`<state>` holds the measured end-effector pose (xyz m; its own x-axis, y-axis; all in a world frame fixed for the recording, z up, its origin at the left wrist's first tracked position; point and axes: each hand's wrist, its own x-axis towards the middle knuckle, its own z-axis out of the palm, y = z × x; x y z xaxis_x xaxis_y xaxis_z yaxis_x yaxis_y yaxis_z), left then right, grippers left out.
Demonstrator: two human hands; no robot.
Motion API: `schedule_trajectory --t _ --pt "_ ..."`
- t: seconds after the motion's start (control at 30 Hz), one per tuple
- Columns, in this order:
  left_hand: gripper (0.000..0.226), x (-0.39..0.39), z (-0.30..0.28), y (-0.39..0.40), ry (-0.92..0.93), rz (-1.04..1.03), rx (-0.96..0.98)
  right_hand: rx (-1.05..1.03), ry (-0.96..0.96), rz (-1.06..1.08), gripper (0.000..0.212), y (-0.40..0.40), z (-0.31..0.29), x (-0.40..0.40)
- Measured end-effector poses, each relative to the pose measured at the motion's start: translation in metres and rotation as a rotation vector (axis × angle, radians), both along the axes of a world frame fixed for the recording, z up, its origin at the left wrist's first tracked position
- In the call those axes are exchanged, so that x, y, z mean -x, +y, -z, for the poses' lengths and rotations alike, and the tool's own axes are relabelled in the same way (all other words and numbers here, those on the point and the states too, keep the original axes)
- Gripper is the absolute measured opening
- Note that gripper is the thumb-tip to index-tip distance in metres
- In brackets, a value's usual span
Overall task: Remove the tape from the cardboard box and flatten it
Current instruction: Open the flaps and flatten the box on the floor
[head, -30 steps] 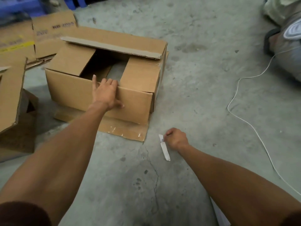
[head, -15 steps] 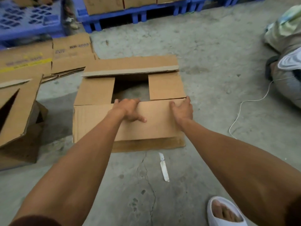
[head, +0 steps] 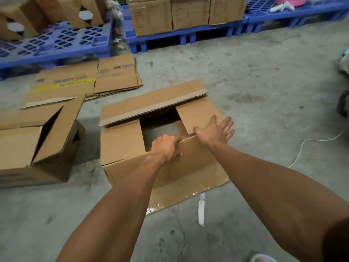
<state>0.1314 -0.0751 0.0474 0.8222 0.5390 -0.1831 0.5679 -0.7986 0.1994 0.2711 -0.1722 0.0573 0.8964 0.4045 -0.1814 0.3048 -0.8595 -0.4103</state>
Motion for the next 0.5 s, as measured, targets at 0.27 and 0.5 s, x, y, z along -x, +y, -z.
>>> schedule_trajectory --t 0.27,0.5 --pt "0.08 0.033 -0.008 0.022 0.226 -0.061 0.069 0.158 -0.153 -0.249 0.099 0.03 0.008 0.015" --pt "0.098 0.051 -0.014 0.021 0.261 -0.067 0.136 -0.166 -0.661 -0.386 0.027 0.012 0.003 0.018"
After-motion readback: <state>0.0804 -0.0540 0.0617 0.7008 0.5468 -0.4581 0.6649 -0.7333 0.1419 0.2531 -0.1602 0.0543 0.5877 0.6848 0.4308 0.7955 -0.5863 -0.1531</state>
